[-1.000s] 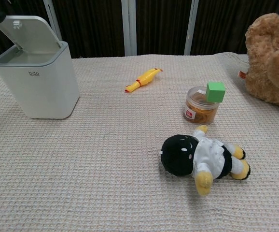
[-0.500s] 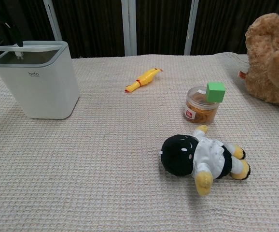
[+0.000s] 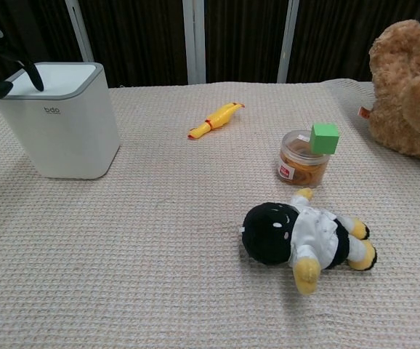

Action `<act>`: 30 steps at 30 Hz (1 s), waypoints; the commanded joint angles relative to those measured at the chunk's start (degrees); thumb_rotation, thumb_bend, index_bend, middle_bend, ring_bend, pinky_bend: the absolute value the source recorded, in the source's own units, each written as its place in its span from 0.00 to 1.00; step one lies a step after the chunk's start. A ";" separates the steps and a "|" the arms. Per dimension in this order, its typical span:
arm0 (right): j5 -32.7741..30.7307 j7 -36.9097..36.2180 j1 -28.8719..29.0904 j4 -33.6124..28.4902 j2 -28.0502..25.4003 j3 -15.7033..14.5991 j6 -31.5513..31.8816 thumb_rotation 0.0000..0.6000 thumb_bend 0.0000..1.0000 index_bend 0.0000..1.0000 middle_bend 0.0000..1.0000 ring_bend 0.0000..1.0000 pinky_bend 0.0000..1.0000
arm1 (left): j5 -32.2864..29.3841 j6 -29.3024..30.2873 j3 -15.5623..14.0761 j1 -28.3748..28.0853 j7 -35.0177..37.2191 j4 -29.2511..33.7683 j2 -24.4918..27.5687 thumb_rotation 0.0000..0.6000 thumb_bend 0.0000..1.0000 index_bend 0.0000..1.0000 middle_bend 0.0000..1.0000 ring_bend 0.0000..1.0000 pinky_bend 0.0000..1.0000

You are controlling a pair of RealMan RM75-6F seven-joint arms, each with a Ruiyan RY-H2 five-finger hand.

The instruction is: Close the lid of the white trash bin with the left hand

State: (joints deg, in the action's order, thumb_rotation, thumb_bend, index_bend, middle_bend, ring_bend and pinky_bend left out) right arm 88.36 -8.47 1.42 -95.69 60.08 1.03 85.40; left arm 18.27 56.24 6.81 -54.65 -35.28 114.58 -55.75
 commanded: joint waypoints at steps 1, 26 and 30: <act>-0.01 0.05 -0.01 0.03 0.00 0.01 0.02 1.00 0.19 0.00 0.00 0.00 0.00 | 0.29 0.01 -0.36 0.12 0.21 -0.42 -0.46 1.00 0.66 0.24 1.00 0.95 1.00; -0.12 0.22 -0.06 0.94 -0.07 0.15 0.13 1.00 0.19 0.00 0.00 0.00 0.00 | 38.33 17.08 -2.35 20.93 23.74 9.74 3.01 1.00 0.22 0.00 0.03 0.09 0.38; -0.08 1.08 -0.23 1.24 -0.16 0.15 0.46 1.00 0.19 0.00 0.00 0.00 0.00 | 55.14 26.38 -10.20 31.55 28.45 3.57 -0.26 1.00 0.17 0.00 0.00 0.00 0.13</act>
State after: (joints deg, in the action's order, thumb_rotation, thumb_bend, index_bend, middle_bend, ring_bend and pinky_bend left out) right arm 88.20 -7.68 1.22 -94.58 59.92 1.16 85.73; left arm 55.81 71.39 4.97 -35.92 -14.37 121.54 -52.84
